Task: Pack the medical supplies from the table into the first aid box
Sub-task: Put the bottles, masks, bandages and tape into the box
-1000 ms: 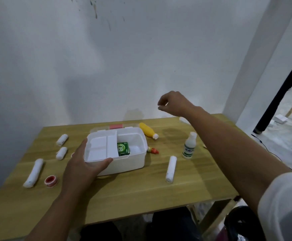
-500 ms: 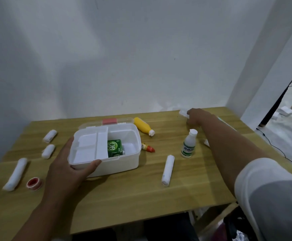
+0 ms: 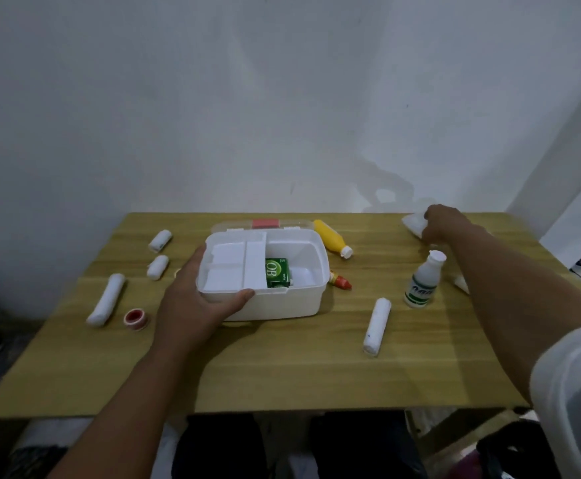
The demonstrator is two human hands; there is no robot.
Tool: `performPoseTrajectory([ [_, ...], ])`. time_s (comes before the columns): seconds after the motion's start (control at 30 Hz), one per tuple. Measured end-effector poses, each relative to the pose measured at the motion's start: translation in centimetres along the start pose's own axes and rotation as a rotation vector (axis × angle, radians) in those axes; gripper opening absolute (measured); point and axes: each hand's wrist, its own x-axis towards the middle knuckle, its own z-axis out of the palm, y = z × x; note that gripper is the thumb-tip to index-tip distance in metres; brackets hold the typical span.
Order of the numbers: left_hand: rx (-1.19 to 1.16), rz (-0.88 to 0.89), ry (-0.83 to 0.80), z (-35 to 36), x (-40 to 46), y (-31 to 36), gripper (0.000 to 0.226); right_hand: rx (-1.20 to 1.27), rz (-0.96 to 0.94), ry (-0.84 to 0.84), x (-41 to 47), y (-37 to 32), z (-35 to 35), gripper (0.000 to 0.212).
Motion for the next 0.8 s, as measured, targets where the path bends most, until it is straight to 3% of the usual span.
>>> performPoseTrajectory([
  [0.23, 0.026, -0.001, 0.0, -0.1, 0.1, -0.1, 0.119, 0.181, -0.044, 0.082, -1.1, -2.7, -6.4, 0.077],
  [0.33, 0.027, 0.004, 0.004, -0.1, 0.2, 0.0, 0.118, 0.318, -0.185, 0.084, -3.4, -5.5, -9.7, 0.084],
  [0.43, 0.012, 0.01, 0.003, -0.1, 0.2, -0.2, 0.117, 0.372, -0.388, -0.041, -6.8, -8.8, -11.2, 0.081],
  [0.63, 0.021, 0.0, 0.014, -0.1, 0.2, -0.2, 0.118, 0.072, -0.65, -0.252, -12.9, -14.7, -11.0, 0.072],
  [0.8, 0.02, 0.007, 0.007, -0.1, 0.2, -0.1, 0.118, -0.172, -0.699, -0.227, -14.7, -17.1, -8.9, 0.071],
])
